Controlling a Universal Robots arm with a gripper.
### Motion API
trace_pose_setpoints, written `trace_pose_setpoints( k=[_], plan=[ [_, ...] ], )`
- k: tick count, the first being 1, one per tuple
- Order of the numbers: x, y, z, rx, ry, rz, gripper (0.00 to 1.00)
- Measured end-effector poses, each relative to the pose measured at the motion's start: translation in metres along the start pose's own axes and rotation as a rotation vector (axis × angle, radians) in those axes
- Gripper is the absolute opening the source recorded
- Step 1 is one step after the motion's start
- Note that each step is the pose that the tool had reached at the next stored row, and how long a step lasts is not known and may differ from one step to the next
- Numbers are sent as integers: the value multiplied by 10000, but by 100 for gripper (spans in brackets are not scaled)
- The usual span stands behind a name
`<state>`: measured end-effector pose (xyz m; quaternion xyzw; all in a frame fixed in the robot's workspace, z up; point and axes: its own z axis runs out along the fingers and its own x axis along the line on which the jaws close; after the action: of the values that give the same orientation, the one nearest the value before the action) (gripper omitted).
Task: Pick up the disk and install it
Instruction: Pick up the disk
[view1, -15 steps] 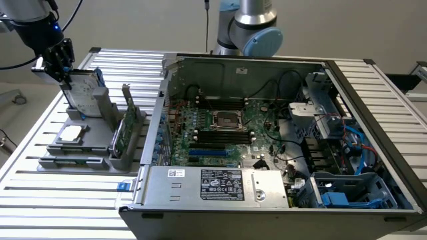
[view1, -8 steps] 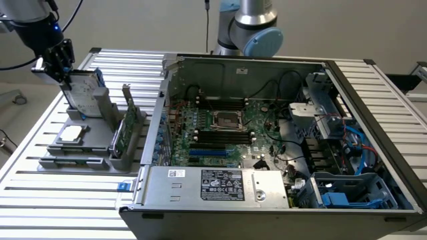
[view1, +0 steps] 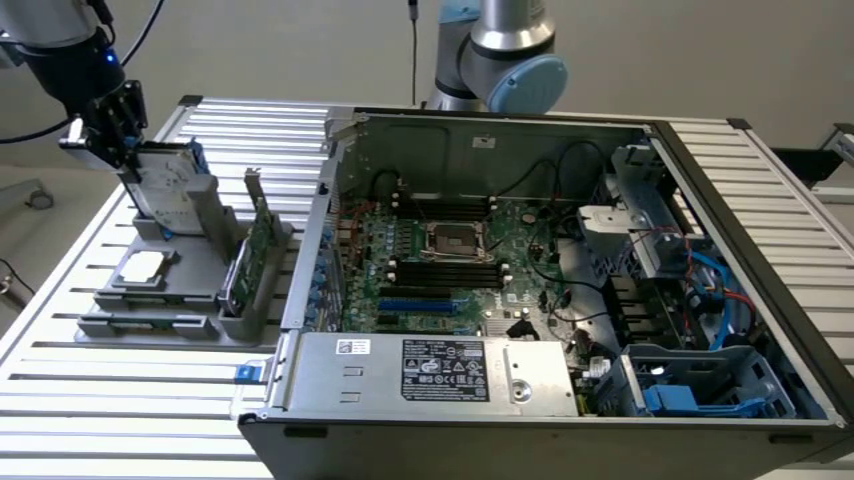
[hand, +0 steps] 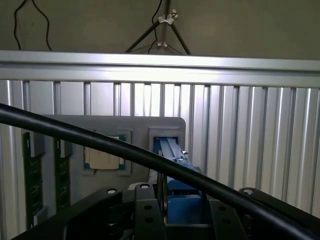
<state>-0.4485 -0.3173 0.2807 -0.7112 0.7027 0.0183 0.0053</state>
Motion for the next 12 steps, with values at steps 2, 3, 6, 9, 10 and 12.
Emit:
trace_pose_setpoints(
  k=[2,3,6,9,10,12],
  plan=[
    [2,0,-3,-2,1,0,36],
    [2,0,-5,-3,-1,0,36],
    [3,0,-13,-8,-1,0,33],
    [12,0,-17,-17,0,-1,33],
    [16,0,-17,-19,0,1,33],
    [23,0,-17,-20,0,3,33]
  ],
)
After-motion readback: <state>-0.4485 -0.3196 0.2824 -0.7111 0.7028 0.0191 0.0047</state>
